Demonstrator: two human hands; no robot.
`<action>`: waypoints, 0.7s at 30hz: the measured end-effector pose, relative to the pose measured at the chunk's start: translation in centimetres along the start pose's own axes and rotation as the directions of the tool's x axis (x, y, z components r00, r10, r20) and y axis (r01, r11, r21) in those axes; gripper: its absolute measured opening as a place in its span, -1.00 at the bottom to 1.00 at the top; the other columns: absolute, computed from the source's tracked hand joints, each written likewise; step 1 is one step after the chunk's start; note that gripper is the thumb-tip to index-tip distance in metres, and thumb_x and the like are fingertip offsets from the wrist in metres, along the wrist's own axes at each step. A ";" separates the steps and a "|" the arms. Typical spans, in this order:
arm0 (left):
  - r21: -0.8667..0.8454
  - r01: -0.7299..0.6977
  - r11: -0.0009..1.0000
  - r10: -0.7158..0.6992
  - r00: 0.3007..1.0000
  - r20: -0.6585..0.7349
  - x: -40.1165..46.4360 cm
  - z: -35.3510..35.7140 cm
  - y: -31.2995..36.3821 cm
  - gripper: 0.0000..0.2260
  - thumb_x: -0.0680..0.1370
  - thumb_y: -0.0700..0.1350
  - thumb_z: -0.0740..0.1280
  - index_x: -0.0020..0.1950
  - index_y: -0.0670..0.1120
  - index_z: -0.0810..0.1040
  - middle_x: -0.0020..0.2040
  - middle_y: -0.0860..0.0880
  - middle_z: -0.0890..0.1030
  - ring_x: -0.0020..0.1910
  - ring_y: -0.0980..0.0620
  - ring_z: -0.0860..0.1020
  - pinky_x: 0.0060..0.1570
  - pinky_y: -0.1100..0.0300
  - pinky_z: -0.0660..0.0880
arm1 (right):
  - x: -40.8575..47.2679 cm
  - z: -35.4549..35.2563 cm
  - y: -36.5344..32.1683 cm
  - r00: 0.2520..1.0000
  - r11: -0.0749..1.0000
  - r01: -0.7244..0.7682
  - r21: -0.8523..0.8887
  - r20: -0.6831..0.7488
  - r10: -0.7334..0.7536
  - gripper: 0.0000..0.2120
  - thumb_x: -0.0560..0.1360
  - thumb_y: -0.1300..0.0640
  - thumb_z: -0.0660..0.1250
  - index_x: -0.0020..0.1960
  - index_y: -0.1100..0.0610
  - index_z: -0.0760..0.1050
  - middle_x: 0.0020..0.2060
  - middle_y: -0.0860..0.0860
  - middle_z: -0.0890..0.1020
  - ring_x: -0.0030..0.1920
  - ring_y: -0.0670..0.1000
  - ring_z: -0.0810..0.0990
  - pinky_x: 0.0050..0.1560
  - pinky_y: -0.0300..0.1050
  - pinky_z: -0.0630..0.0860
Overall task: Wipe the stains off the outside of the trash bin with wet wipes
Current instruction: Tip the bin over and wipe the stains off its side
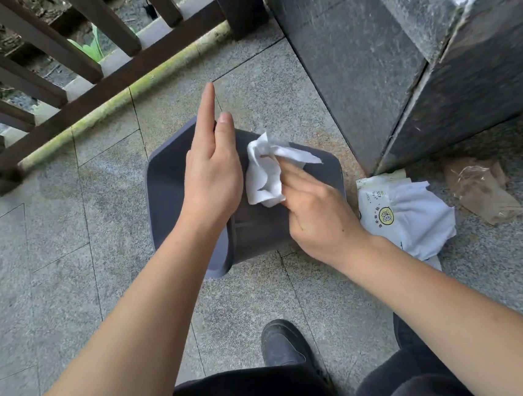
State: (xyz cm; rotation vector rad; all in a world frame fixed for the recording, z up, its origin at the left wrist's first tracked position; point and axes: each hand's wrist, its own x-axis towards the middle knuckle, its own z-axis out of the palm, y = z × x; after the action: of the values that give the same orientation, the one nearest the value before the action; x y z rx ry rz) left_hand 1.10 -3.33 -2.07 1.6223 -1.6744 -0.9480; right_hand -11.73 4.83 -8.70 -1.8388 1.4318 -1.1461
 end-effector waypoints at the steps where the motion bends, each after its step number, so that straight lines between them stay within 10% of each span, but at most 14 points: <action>1: 0.013 0.004 1.000 -0.004 1.000 -0.004 0.0 -0.3 0.0 -0.56 0.70 0.09 0.08 0.60 0.15 0.21 0.52 0.31 0.28 0.16 0.74 0.15 0.13 0.69 0.05 | -0.1 0.2 0.4 1.000 1.000 -0.003 -0.020 0.005 0.003 -0.55 0.54 0.29 0.08 0.39 0.17 0.48 0.43 0.04 0.49 0.48 0.03 0.37 0.26 -0.02 0.53; 11: 0.037 0.065 0.997 -0.063 0.997 -0.049 0.0 -2.3 -0.3 -0.59 0.74 -0.08 0.02 0.61 0.05 0.20 0.56 0.17 0.23 0.29 0.54 0.13 0.14 0.73 -0.01 | 0.5 -0.5 5.9 0.846 0.850 -0.522 -0.076 0.083 0.527 -0.71 0.61 0.16 0.12 -0.29 0.00 0.36 -0.31 -0.01 0.53 -0.19 0.22 0.54 -0.30 -0.07 0.29; 13: 0.045 0.037 0.998 -0.036 0.999 -0.031 -0.2 -2.1 0.0 -0.59 0.74 -0.07 0.02 0.61 0.03 0.20 0.58 0.15 0.23 0.35 0.50 0.12 0.19 0.70 -0.01 | 1.3 0.1 3.4 0.901 0.904 -0.426 -0.021 0.082 0.426 -0.71 0.67 0.01 0.06 -0.14 0.00 0.46 -0.17 -0.04 0.60 -0.09 0.14 0.61 -0.26 -0.25 0.35; 17: -0.040 0.016 0.999 -0.015 0.999 0.041 -0.9 -1.5 0.1 -0.58 0.73 0.03 0.05 0.61 0.08 0.20 0.57 0.16 0.24 0.47 0.39 0.17 0.38 0.49 0.10 | 2.5 1.8 -2.0 0.998 0.974 -0.058 0.218 0.045 0.049 -0.59 0.70 -0.04 0.01 0.52 -0.02 0.27 0.50 -0.07 0.36 0.53 -0.11 0.25 0.45 -0.09 0.31; 21: -0.024 0.006 1.000 -0.006 1.000 0.025 -0.7 -1.4 0.1 -0.59 0.73 0.06 0.04 0.60 0.10 0.21 0.52 0.23 0.26 0.35 0.57 0.18 0.23 0.64 0.07 | 1.3 1.6 0.1 0.996 0.990 -0.017 0.141 0.094 0.004 -0.62 0.69 0.03 0.03 0.46 0.09 0.34 0.47 0.04 0.39 0.52 0.00 0.31 0.44 -0.10 0.30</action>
State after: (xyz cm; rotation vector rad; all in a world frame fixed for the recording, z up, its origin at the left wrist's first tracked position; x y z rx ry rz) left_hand 2.25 -2.77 -1.12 1.6068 -1.6696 -0.9919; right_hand -10.33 3.41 -9.16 -1.7605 1.2736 -1.1118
